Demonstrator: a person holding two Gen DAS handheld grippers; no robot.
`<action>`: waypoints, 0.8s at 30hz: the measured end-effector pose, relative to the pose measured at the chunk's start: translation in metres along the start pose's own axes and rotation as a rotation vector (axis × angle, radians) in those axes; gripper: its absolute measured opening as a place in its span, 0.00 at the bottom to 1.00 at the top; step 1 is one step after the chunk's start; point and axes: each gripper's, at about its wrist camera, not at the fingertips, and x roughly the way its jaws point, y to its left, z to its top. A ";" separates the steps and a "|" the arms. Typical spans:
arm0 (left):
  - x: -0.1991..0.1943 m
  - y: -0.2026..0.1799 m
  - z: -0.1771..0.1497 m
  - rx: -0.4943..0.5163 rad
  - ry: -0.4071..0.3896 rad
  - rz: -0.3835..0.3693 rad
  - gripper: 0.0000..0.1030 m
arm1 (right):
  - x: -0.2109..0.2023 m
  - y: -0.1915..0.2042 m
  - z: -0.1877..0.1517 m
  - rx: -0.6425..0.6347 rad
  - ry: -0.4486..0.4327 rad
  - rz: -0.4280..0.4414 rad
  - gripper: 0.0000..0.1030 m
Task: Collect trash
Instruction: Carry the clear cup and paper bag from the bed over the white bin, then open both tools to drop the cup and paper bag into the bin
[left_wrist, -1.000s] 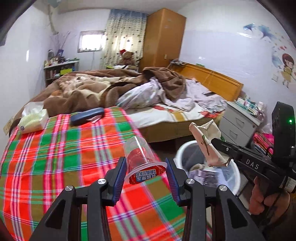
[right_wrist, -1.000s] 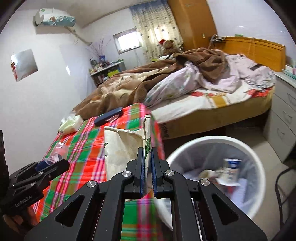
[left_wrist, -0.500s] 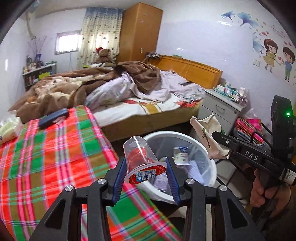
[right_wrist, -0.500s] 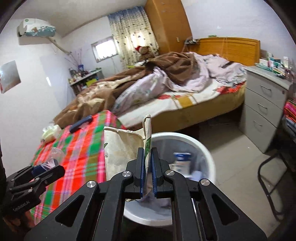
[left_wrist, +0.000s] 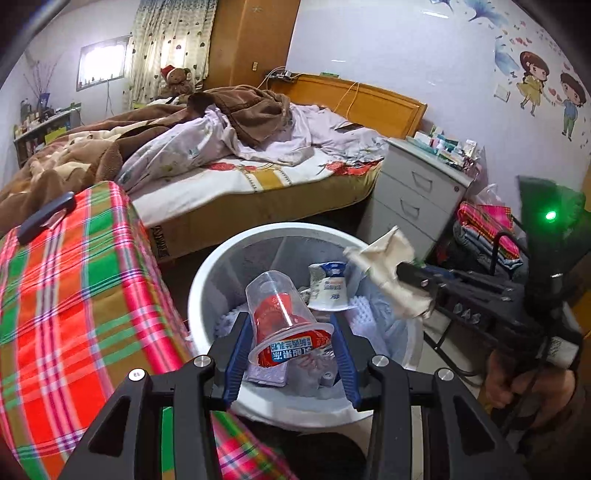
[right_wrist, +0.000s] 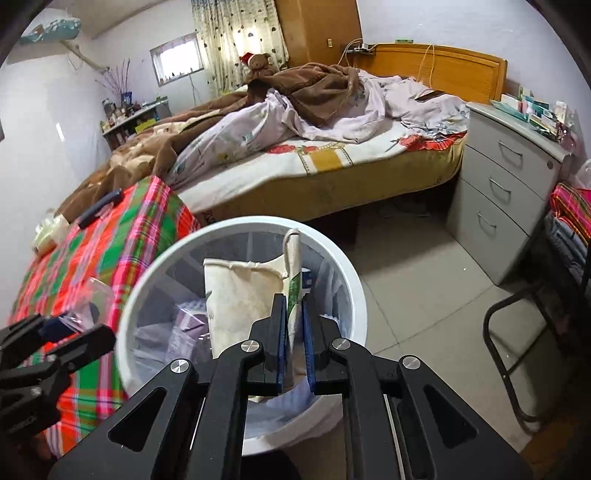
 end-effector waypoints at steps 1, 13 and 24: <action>0.002 -0.001 0.000 0.007 0.000 -0.004 0.42 | 0.002 -0.002 -0.001 -0.003 0.009 0.001 0.09; -0.001 -0.001 -0.007 -0.026 0.008 0.020 0.52 | -0.013 -0.011 -0.009 0.044 -0.011 0.031 0.46; -0.061 0.014 -0.032 -0.075 -0.077 0.195 0.54 | -0.052 0.028 -0.023 -0.006 -0.126 0.110 0.46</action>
